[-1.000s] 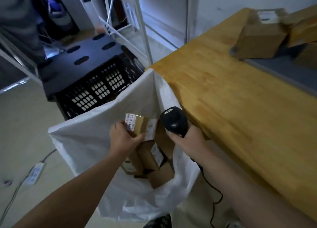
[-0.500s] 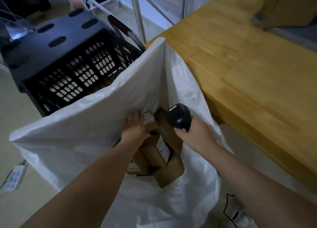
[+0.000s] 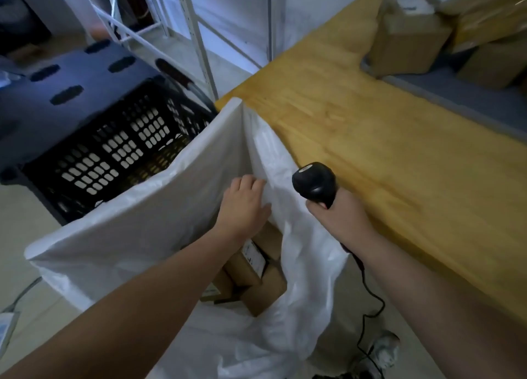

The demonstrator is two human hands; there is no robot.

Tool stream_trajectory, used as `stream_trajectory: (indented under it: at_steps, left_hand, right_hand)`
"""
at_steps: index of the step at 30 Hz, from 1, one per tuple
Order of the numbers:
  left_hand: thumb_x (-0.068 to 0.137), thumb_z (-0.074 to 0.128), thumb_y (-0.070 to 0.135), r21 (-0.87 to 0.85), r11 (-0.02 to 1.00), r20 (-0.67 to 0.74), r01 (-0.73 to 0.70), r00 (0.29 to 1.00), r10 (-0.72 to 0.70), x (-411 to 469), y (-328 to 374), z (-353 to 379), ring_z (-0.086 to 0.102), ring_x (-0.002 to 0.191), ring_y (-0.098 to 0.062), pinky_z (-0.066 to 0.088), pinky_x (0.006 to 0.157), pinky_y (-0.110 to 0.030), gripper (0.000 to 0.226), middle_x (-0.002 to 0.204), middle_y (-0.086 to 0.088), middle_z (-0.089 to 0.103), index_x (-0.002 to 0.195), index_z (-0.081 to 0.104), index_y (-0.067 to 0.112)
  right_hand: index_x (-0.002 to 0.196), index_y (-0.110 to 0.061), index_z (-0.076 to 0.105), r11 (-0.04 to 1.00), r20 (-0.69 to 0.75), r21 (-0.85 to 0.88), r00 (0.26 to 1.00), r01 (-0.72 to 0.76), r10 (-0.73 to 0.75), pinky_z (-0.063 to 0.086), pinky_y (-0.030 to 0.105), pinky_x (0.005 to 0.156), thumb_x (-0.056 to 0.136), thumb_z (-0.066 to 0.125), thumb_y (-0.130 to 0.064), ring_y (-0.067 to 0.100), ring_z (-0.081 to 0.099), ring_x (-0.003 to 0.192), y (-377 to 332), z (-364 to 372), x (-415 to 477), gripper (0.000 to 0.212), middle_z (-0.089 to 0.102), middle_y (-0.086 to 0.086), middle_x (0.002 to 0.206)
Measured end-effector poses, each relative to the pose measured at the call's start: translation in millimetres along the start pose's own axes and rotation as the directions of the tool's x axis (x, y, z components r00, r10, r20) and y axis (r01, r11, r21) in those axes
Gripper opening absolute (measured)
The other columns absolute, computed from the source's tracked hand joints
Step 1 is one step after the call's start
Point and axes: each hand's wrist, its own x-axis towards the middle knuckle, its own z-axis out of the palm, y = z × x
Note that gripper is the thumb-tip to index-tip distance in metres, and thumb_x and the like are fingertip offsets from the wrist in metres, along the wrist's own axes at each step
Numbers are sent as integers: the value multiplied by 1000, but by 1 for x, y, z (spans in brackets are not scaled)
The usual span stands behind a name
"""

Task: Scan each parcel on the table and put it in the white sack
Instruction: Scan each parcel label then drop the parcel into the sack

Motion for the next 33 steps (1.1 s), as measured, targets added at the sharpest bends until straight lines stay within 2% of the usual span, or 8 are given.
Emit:
stream_trajectory:
  at_steps: [4, 11, 15, 18, 22, 25, 29, 33]
  left_hand:
    - [95, 52, 39, -13, 996, 0, -84, 996, 84, 16, 57, -32, 37, 128, -28, 31, 104, -34, 56, 139, -7, 44, 143, 38, 14]
    - [93, 54, 41, -54, 972, -9, -228, 974, 228, 66, 199, -56, 38, 126, -27, 31, 103, -33, 59, 137, -7, 45, 144, 38, 15]
    - [94, 52, 42, -97, 952, 49, -289, 954, 295, 88, 288, -49, 37, 127, -27, 32, 105, -34, 59, 138, -7, 43, 145, 36, 16]
    - [94, 52, 43, -105, 939, 106, -329, 935, 339, 99, 344, -32, 37, 127, -27, 33, 105, -34, 60, 138, -7, 43, 145, 35, 16]
    - [93, 53, 44, -143, 932, 170, -332, 920, 354, 111, 407, -11, 38, 126, -28, 35, 104, -35, 61, 136, -8, 45, 144, 36, 15]
    - [93, 53, 43, -165, 929, 209, -331, 909, 361, 120, 450, 1, 38, 127, -30, 34, 105, -37, 60, 137, -9, 44, 143, 37, 15]
    - [95, 54, 41, -328, 923, 375, -202, 869, 324, 129, 500, 20, 41, 129, -29, 38, 105, -37, 61, 144, -11, 39, 145, 34, 14]
    - [100, 47, 39, -522, 837, 618, 161, 748, 241, 125, 538, 36, 35, 138, -26, 33, 106, -32, 64, 154, -6, 32, 152, 22, 15]
  right_hand:
    - [57, -20, 40, 994, -112, 80, 991, -70, 79, 28, 27, 51, 84, 67, -19, 16, 42, 49, 14, -66, -15, 39, 41, -2, 50]
    - [68, -23, 46, 981, -299, 168, 943, -101, 148, 46, 36, 62, 84, 64, -20, 27, 57, 62, 61, -197, -39, 24, 53, 2, 58]
    - [81, -14, 58, 961, -387, 248, 897, -123, 215, 55, 41, 71, 87, 66, -21, 27, 64, 68, 93, -266, -48, 12, 62, 6, 69]
    - [86, -2, 65, 924, -417, 336, 851, -181, 319, 56, 40, 67, 87, 64, -20, 25, 62, 61, 122, -305, -52, 18, 65, 16, 74]
    - [80, -6, 62, 913, -463, 342, 805, -224, 371, 55, 36, 60, 86, 63, -21, 25, 62, 59, 162, -350, -58, 16, 63, 12, 69]
    - [78, -9, 60, 912, -469, 289, 787, -292, 401, 56, 42, 70, 84, 67, -22, 30, 65, 70, 196, -384, -65, 16, 62, 10, 68]
    - [73, -15, 46, 885, -428, 253, 774, -392, 466, 44, 37, 59, 86, 62, -12, 25, 54, 67, 242, -421, -69, 21, 50, 6, 68]
    - [83, -16, 49, 833, -316, 371, 788, -410, 528, 32, 28, 54, 87, 61, -10, 18, 46, 62, 275, -439, -61, 15, 44, 3, 69]
